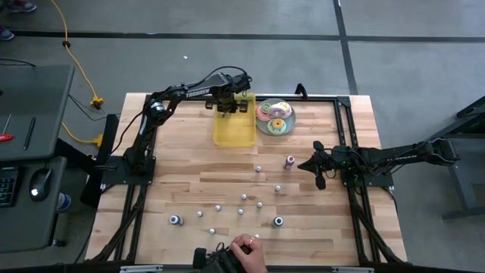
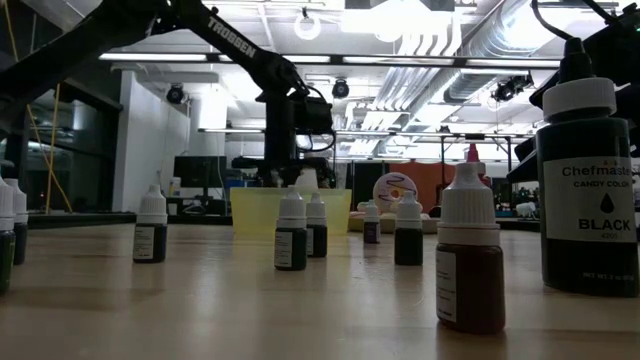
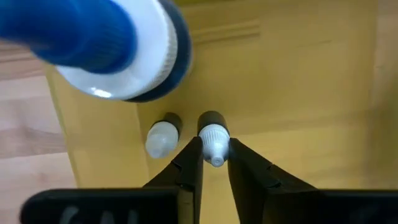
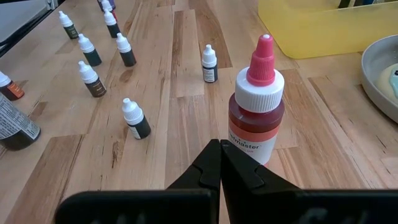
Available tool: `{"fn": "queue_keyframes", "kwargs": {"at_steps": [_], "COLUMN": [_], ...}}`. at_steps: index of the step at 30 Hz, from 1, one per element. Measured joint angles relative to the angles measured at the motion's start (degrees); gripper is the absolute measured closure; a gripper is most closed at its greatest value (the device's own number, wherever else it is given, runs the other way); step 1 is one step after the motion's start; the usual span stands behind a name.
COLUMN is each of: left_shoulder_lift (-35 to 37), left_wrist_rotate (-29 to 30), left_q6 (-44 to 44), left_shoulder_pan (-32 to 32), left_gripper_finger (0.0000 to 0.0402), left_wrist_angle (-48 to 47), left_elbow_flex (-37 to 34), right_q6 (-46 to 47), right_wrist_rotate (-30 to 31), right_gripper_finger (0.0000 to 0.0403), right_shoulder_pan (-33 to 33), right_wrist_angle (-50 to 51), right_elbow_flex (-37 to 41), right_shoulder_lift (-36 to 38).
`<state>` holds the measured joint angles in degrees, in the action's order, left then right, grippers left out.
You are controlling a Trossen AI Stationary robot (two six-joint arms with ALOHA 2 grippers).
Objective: Pick & Place food coloring
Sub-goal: Put the small black food coloring bottle into the bin, then put the big pink food coloring bottle into the bin
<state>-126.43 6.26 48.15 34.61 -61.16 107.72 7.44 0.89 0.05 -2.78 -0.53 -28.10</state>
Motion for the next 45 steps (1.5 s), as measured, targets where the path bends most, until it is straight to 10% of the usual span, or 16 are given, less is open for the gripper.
{"fn": "queue_keyframes", "kwargs": {"at_steps": [25,36,45], "left_shoulder_lift": [0.43,1.15,3.54], "left_wrist_rotate": [0.57,-0.31,-10.26], "left_q6": [-7.97,-28.84,-51.04], "left_shoulder_pan": [-1.2,-6.6,-15.37], "left_gripper_finger": [0.0286,0.0286,0.0286], "left_wrist_angle": [-0.92,-7.72,-4.64], "left_elbow_flex": [9.22,27.46,27.06], "right_q6": [0.0,0.0,0.0], "right_wrist_rotate": [0.0,-0.02,-0.02], "right_gripper_finger": [0.0402,0.0402,0.0402], "right_shoulder_pan": [0.01,0.01,-0.01], "right_wrist_angle": [0.0,0.02,0.02], "right_elbow_flex": [0.0,0.02,0.0], "right_shoulder_lift": [-0.02,0.0,0.0]}}
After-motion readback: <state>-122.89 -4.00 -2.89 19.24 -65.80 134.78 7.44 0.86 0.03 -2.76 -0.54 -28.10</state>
